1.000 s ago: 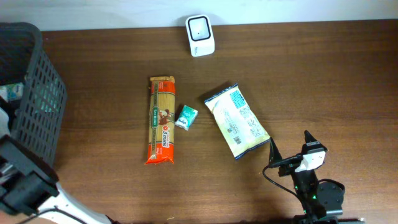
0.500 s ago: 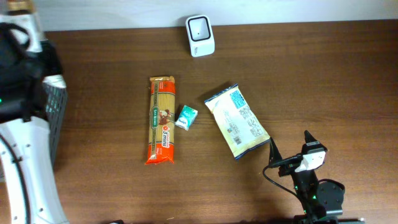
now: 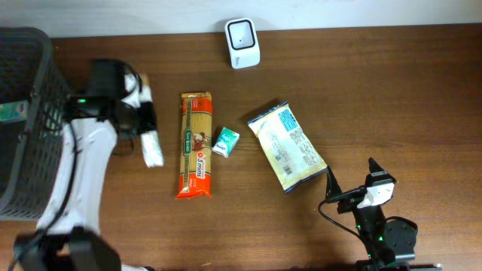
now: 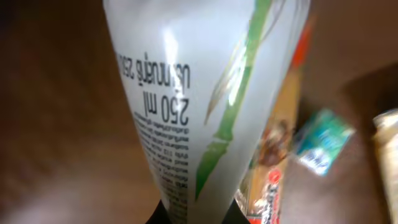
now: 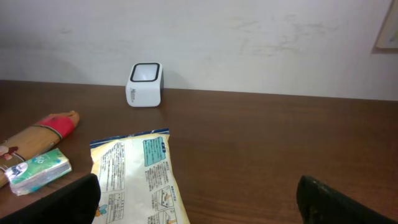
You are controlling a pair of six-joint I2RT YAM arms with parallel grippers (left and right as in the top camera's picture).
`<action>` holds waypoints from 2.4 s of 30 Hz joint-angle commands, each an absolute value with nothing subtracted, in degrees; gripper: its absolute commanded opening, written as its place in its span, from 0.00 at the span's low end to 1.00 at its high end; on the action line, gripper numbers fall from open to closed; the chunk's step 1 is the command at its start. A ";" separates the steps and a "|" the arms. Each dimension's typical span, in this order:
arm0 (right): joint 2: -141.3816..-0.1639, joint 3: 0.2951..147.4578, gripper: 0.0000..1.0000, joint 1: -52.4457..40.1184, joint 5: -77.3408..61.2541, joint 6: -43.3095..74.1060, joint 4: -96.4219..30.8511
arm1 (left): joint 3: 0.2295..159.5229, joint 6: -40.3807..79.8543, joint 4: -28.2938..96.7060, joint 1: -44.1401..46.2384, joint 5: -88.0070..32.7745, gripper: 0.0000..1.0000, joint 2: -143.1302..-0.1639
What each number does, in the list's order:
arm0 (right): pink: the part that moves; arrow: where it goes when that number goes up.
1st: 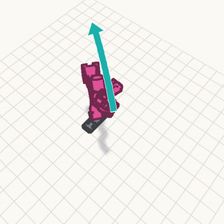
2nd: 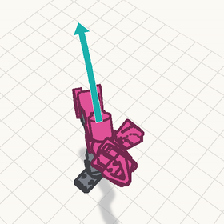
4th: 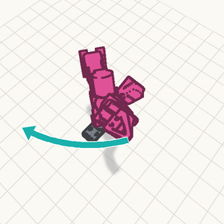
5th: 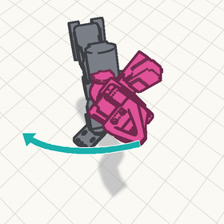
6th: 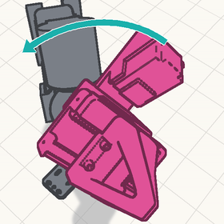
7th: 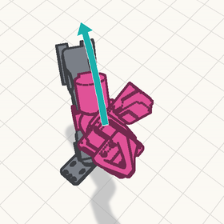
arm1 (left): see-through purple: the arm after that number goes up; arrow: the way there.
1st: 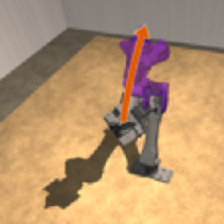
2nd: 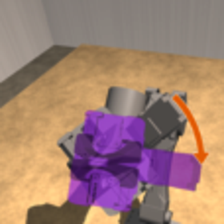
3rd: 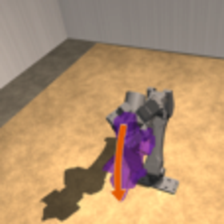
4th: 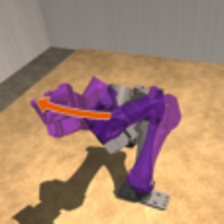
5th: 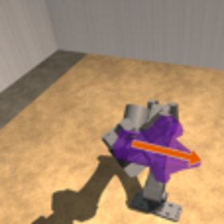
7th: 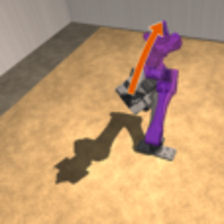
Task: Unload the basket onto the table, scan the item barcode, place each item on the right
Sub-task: 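Grasp the white tube in the basket, place it beside the spaghetti, then lift the light green pouch from the basket, drop it near the packet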
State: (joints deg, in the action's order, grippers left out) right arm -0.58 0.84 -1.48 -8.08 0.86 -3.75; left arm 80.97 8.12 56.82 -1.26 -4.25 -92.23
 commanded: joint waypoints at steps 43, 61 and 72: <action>-0.21 0.32 0.99 -1.06 -8.40 0.64 -3.70 | 139.00 6.50 69.14 -15.03 8.97 0.99 -103.37; -0.21 0.32 0.99 -1.06 -8.43 0.64 -3.70 | 137.88 -6.83 71.29 -38.72 -7.38 0.95 -121.12; -0.21 0.32 0.99 -1.06 -8.40 0.64 -3.70 | 135.68 -19.97 72.62 -40.07 -18.20 0.91 -138.45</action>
